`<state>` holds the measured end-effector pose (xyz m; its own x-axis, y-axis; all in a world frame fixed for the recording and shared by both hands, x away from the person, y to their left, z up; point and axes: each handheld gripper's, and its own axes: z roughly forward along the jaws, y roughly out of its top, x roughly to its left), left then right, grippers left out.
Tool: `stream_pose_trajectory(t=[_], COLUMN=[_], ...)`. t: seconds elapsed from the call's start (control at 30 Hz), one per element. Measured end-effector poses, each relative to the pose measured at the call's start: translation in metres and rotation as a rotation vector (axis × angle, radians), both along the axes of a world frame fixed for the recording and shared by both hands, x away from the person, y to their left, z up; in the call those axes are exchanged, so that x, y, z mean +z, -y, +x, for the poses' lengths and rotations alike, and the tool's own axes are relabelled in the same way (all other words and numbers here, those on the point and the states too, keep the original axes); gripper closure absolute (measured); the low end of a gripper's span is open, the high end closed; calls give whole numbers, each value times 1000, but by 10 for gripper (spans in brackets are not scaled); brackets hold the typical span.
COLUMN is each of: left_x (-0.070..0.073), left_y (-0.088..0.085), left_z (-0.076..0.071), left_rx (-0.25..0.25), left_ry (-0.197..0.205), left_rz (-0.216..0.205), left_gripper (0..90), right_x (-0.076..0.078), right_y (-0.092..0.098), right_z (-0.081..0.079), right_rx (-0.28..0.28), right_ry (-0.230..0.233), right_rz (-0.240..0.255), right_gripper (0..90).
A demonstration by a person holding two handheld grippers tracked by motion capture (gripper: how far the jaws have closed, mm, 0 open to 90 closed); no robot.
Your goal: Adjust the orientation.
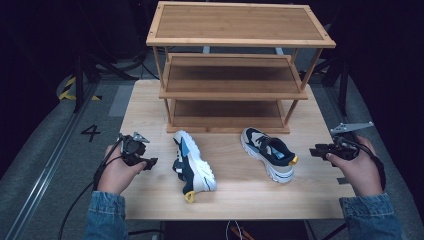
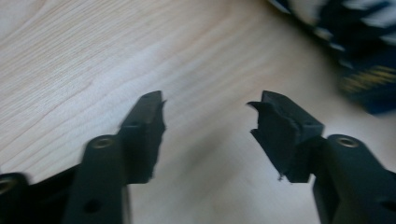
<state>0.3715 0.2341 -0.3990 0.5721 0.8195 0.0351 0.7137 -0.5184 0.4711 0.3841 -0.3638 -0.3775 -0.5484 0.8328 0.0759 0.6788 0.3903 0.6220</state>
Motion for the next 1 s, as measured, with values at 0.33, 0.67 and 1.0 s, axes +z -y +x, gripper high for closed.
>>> stream_pose_trajectory(t=[0.33, 0.67, 1.0], left_x=[24, 25, 38], left_y=[28, 33, 53], left_z=[-18, -17, -19], left_rx=[-53, -85, -154], left_ry=[-47, -44, 17], left_rz=[48, 38, -38], left_gripper=[339, 408, 567], right_x=[-2, -3, -4], right_y=[-1, -1, -4], right_z=[-5, -5, -8], right_rx=[13, 8, 12], right_ry=[-24, -23, -44], right_rz=[-23, -12, -1], right_gripper=[633, 625, 652])
